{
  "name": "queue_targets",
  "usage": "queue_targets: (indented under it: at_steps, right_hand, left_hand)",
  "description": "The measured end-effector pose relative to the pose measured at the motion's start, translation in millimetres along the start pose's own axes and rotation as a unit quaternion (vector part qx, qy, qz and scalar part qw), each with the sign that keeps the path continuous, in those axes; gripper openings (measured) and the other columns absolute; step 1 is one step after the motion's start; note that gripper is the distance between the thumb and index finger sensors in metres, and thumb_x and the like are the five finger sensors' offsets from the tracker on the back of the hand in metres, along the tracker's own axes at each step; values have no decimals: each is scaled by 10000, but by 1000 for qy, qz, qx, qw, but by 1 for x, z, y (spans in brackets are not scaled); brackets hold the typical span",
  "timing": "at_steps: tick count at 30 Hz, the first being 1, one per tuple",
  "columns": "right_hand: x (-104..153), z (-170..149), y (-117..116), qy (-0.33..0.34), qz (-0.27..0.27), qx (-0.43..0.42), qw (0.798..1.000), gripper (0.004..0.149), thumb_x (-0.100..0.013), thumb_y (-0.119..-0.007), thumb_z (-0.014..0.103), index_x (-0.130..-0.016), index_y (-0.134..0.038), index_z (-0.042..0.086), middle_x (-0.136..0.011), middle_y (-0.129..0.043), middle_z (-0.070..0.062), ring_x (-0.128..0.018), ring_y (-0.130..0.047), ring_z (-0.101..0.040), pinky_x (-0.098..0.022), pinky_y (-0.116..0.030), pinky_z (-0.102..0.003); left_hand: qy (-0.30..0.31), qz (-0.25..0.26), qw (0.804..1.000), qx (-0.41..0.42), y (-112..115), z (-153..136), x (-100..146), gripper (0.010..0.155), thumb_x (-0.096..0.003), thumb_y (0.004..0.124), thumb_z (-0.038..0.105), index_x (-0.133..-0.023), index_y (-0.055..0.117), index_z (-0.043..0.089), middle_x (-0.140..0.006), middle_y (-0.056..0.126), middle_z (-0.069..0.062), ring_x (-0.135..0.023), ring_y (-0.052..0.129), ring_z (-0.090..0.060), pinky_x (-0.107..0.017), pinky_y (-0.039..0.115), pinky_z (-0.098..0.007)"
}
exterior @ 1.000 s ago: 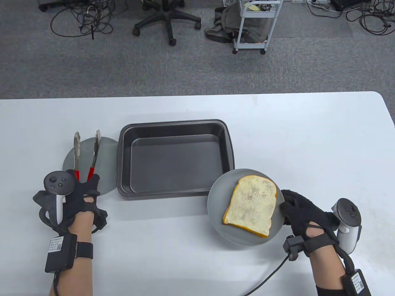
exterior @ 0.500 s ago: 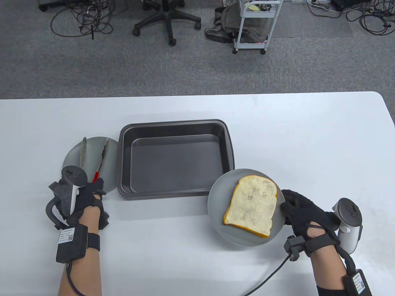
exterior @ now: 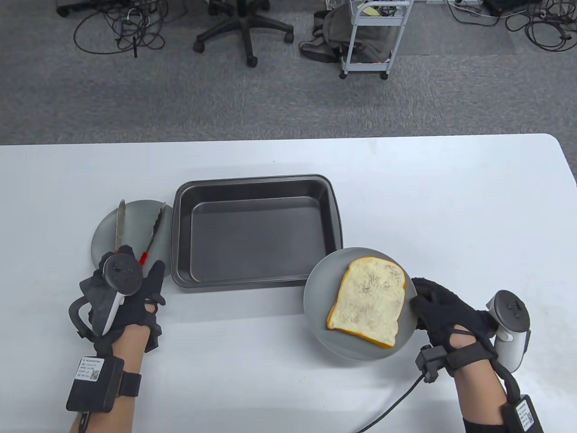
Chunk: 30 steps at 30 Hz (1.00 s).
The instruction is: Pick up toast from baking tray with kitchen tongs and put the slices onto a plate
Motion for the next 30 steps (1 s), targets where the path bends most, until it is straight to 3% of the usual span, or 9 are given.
queue_targets:
  at_steps: [9, 17, 23, 30]
  right_hand:
    - [-1, -1, -2, 0, 0, 8, 1000, 532, -424, -908, 209, -901, -774, 14, -697, -1015, -226, -462, -1172, -368, -426, -977, -549]
    - [-1, -1, -2, 3, 1, 6, 1000, 525, -426, -899, 203, -900, -778, 12, -692, -1018, -229, -457, -1172, -368, -425, -976, -550]
    - [-1, -2, -1, 1, -3, 8, 1000, 519, -428, -886, 200, -901, -779, 16, -693, -1016, -228, -454, -1164, -372, -421, -969, -555]
    - [-1, -2, 0, 0, -9, 9, 1000, 512, -431, -875, 197, -903, -781, 23, -694, -1015, -224, -446, -1154, -373, -416, -959, -560]
  left_hand:
    - [145, 21, 989, -4, -15, 18, 66, 824, -400, 618, 719, -1072, 563, 246, -1138, 606, -104, -1005, 712, -414, -705, 691, -603]
    - [193, 29, 981, -14, -10, 31, 109, 805, -406, 628, 714, -1066, 606, 253, -1138, 644, -104, -1008, 707, -438, -706, 672, -631]
    - [216, 39, 974, -53, 5, 39, 120, 799, -407, 635, 720, -1072, 591, 279, -1154, 635, -78, -1039, 669, -435, -725, 635, -650]
    - [240, 21, 968, -74, 27, 40, 115, 709, -446, 658, 642, -1075, 570, 326, -1182, 594, -26, -1089, 578, -428, -752, 541, -689]
Point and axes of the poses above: the tracker on the back of each hand, its own z axis roughly to the thumb side, its own x axis roughly from the fingertips to the wrist, y = z × x, the point moved 5 cm from there along -x, roughly from the wrist to the fingertips
